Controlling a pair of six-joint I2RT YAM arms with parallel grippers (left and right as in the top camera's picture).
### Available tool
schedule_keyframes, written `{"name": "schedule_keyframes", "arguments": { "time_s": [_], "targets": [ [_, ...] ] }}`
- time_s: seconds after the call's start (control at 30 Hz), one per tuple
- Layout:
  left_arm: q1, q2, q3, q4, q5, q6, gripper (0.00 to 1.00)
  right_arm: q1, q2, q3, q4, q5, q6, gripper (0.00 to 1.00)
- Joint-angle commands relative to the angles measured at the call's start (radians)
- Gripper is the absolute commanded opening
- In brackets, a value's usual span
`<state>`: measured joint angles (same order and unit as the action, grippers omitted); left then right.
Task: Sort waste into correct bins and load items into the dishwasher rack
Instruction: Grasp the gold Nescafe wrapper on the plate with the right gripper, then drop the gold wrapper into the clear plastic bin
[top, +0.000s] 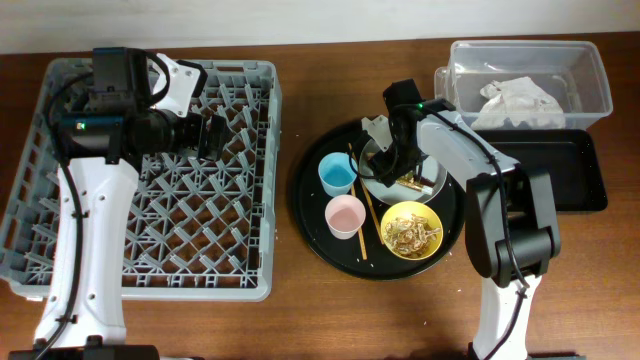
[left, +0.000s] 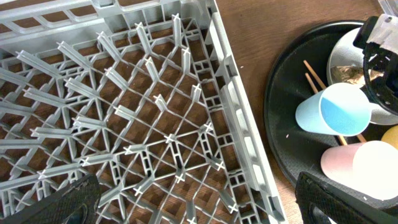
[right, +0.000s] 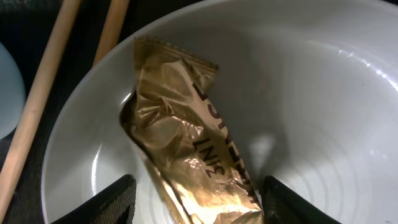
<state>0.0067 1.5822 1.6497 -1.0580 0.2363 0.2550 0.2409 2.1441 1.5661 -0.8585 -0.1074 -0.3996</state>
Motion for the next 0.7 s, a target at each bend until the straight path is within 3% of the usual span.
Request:
{"name": "schedule_keyframes", "arguments": {
  "time_s": [0.0, 0.03, 0.07, 0.17, 0.27, 0.3, 0.37, 0.47, 0.6, 0.67],
  "targets": [
    [-0.004, 0.005, 0.021, 0.001, 0.011, 0.012, 1.00, -0.001, 0.023, -0.016, -0.001, -0.016, 0.016, 0.42],
    [-0.004, 0.005, 0.021, 0.001, 0.011, 0.012, 1.00, -0.001, 0.023, -0.016, 0.007, -0.013, 0.054, 0.19],
    [-0.004, 0.005, 0.021, 0.001, 0.011, 0.012, 1.00, -0.001, 0.023, -0.016, 0.010, -0.013, 0.069, 0.04],
    [-0.004, 0.005, 0.021, 0.001, 0.011, 0.012, 1.00, -0.001, -0.004, 0.055, -0.060, -0.013, 0.176, 0.04],
    [-0.004, 0.005, 0.021, 0.001, 0.011, 0.012, 1.00, -0.012, -0.071, 0.386, -0.354, 0.001, 0.268, 0.04],
    [-0.004, 0.005, 0.021, 0.001, 0.011, 0.012, 1.00, -0.055, -0.079, 0.556, -0.480, 0.044, 0.445, 0.04],
    [-0.004, 0.005, 0.021, 0.001, 0.011, 0.012, 1.00, -0.138, -0.079, 0.667, -0.577, 0.039, 0.614, 0.04],
    [-0.004, 0.005, 0.021, 0.001, 0.011, 0.012, 1.00, -0.354, -0.082, 0.697, -0.690, 0.040, 0.912, 0.04],
    [-0.004, 0.005, 0.021, 0.001, 0.011, 0.012, 0.99, -0.578, -0.082, 0.655, -0.837, 0.284, 1.449, 0.04],
    [-0.004, 0.005, 0.021, 0.000, 0.011, 0.012, 1.00, -0.611, -0.080, 0.564, -0.793, 0.308, 1.563, 0.04]
  ]
}}
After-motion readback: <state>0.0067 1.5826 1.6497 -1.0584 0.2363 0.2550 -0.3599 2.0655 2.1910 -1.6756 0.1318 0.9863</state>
